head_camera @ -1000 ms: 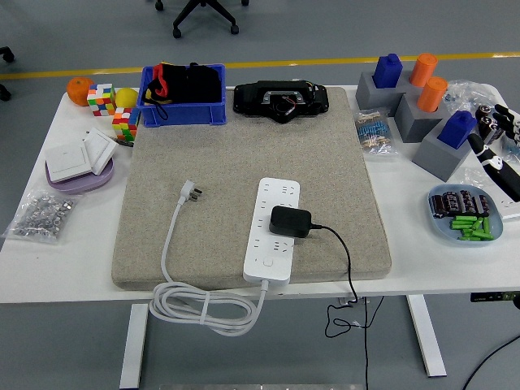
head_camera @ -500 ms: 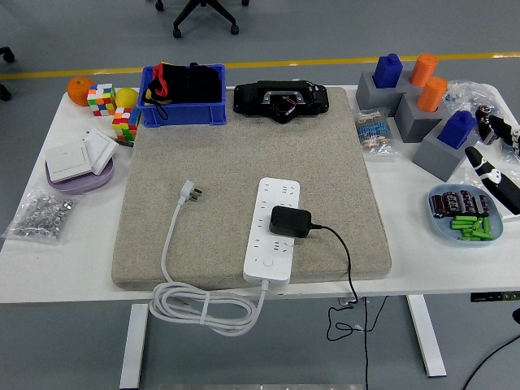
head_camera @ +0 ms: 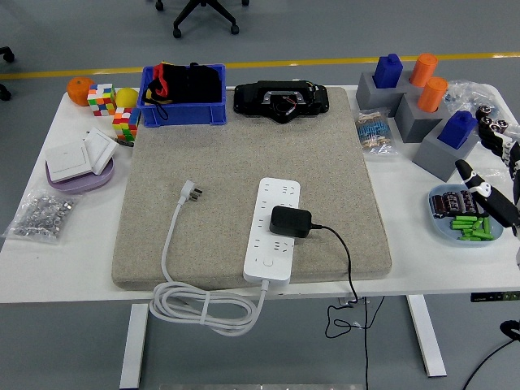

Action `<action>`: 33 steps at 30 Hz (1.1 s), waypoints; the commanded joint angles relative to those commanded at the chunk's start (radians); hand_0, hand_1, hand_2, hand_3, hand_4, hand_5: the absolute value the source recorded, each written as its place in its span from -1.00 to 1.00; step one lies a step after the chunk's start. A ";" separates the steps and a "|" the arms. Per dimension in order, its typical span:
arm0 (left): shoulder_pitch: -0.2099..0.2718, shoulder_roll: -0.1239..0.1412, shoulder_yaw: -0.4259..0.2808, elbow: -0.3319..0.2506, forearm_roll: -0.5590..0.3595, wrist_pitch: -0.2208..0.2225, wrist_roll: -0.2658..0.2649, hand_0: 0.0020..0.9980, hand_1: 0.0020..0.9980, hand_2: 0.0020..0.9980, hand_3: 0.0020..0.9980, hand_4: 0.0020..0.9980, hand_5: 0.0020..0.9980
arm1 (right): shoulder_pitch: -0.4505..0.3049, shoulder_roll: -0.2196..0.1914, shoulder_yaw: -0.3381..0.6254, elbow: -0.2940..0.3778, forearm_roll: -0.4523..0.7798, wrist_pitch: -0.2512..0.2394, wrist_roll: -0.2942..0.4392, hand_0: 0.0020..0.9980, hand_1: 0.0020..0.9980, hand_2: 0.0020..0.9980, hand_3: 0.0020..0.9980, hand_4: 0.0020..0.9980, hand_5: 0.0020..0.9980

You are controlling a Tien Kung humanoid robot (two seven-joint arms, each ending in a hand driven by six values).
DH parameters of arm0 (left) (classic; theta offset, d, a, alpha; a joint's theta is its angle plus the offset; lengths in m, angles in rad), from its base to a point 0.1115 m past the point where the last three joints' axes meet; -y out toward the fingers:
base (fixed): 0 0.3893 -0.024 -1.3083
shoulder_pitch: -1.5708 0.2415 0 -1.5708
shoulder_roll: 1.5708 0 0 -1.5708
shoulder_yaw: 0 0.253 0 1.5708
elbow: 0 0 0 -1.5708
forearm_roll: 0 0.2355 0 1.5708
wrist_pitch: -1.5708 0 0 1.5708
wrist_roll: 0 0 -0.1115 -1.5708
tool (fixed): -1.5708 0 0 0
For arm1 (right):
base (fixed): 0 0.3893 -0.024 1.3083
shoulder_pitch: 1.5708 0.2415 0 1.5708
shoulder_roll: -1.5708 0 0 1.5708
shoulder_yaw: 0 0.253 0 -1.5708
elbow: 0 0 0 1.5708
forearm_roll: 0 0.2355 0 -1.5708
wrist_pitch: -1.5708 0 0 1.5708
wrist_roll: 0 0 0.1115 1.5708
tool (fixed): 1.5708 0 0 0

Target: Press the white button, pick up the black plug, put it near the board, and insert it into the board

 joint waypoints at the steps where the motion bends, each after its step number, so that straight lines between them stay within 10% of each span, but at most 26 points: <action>1: 0.002 0.001 -0.001 0.000 0.004 0.000 0.001 0.55 0.42 0.34 0.46 0.30 0.08 | 0.002 0.001 -0.002 0.000 -0.001 0.000 0.000 0.69 0.54 0.56 0.53 0.89 0.37; 18: -0.001 0.012 0.007 0.000 0.009 0.000 0.008 0.55 0.42 0.33 0.46 0.30 0.09 | 0.014 0.001 -0.023 -0.010 0.009 0.003 0.018 0.65 0.50 0.53 0.51 0.88 0.35; 33: 0.004 0.020 -0.034 0.000 0.052 0.003 0.017 0.55 0.42 0.33 0.46 0.30 0.09 | 0.006 0.016 -0.026 -0.021 0.063 -0.083 0.175 0.38 0.20 0.25 0.38 0.83 0.30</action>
